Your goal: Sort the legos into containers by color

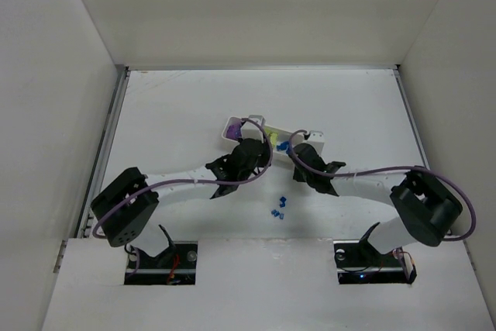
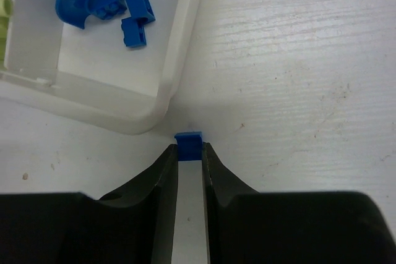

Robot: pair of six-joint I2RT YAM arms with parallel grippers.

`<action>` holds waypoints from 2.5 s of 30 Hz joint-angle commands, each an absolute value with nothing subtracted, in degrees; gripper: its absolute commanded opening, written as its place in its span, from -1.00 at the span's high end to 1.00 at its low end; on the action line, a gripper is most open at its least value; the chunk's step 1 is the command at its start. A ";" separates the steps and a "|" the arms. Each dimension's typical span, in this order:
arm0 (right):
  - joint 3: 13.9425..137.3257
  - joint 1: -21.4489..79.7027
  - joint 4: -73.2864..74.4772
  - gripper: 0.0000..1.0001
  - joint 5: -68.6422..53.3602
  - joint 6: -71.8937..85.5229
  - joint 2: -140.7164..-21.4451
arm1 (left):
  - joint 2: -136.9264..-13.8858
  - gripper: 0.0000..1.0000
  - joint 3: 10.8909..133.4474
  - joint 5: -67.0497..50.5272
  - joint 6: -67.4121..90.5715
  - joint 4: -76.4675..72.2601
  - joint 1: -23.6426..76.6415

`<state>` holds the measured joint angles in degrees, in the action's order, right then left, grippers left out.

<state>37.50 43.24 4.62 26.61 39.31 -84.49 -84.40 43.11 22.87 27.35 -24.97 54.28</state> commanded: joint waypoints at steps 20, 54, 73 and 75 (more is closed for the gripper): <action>37.52 42.41 2.73 0.59 23.73 35.95 -69.16 | -98.19 0.23 57.93 21.44 25.75 -29.27 53.04; 28.84 51.45 4.22 0.34 23.29 39.63 -63.11 | -81.03 0.38 33.49 23.29 26.80 -15.20 79.41; 29.18 55.85 4.04 0.03 23.20 41.92 -64.86 | -87.62 0.48 35.33 24.08 25.49 -15.64 78.53; 29.00 56.46 4.39 0.02 22.94 42.10 -65.04 | -88.15 0.48 35.59 24.08 25.14 -15.99 78.35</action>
